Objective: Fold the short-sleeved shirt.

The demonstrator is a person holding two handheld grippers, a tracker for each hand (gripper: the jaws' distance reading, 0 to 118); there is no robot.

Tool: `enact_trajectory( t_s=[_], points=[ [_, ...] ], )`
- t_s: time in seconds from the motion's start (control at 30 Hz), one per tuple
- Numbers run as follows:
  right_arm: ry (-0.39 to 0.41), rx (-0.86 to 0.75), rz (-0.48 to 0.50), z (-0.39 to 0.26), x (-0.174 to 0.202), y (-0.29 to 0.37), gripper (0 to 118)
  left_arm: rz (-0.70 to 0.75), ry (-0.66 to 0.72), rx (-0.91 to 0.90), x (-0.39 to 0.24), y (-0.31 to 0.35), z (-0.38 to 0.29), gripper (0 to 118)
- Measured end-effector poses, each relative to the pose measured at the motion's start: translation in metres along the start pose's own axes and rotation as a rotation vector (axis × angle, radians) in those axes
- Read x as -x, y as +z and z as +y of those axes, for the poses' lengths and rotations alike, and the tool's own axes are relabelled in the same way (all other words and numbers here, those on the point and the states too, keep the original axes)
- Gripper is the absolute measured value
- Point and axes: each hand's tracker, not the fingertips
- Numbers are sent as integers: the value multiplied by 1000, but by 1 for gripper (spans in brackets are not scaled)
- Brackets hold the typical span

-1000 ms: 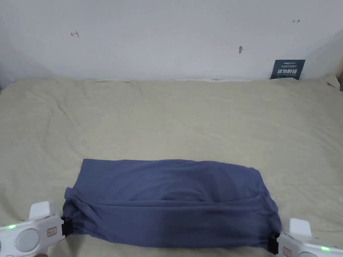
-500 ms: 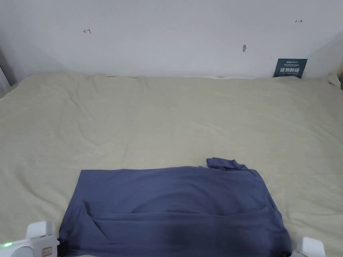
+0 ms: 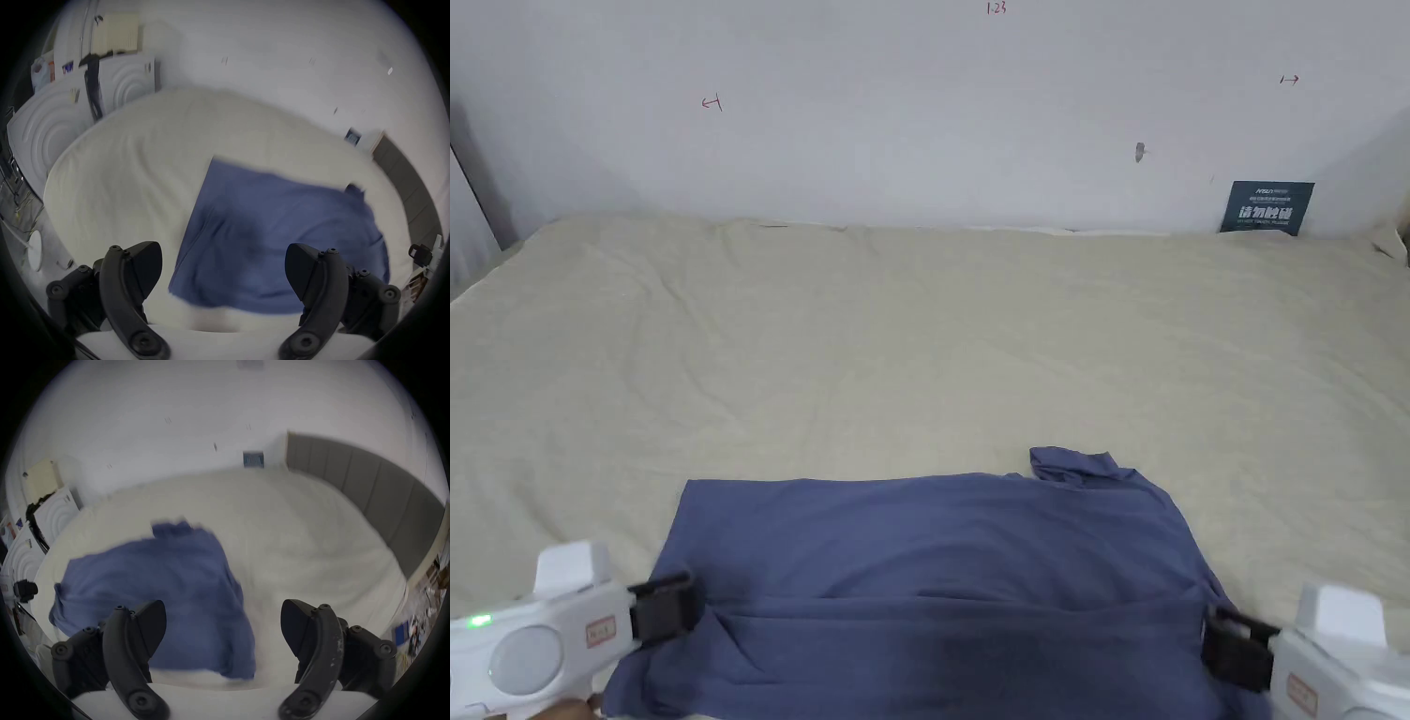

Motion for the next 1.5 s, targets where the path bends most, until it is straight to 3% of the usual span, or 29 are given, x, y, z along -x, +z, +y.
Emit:
enact_trajectory(
  t_s=[0.17,0.33,0.37,0.43,0.47,0.53,0.57,0.6,0.9,1.27,1.33,1.37,1.43,1.47,1.5],
  points=[
    [58,-306,18,68,40,70,100,-43,-21,-334,-60,69,51,106],
    [83,-480,43,99,65,105,99,-44,-70,-529,-87,92,70,106],
    [87,-499,36,101,69,107,98,-27,-71,-573,-86,86,71,106],
    [96,-520,28,103,75,110,81,-21,-112,-618,-92,86,69,103],
    [100,-531,33,102,78,110,67,-20,-133,-630,-95,87,67,95],
    [106,-539,33,101,82,108,20,-14,-164,-639,-98,82,62,50],
    [114,-545,25,100,81,104,6,-18,-182,-635,-99,80,60,20],
    [112,-548,32,100,82,102,4,-23,-191,-621,-100,76,61,1],
    [111,-497,60,106,78,67,1,-73,-191,-397,-90,22,81,0],
    [140,-383,43,122,77,0,2,-35,-102,14,-39,-129,136,0],
    [140,-367,34,122,76,-14,2,-15,-81,99,-30,-161,141,10],
    [142,-356,28,124,76,-21,2,-3,-85,126,-26,-174,140,20],
    [136,-329,25,125,75,-36,2,50,-82,193,-17,-201,136,80],
    [133,-320,26,126,74,-43,2,62,-66,236,-14,-211,133,99],
    [131,-311,22,126,73,-51,2,60,-46,250,-10,-220,129,108]
  ],
)
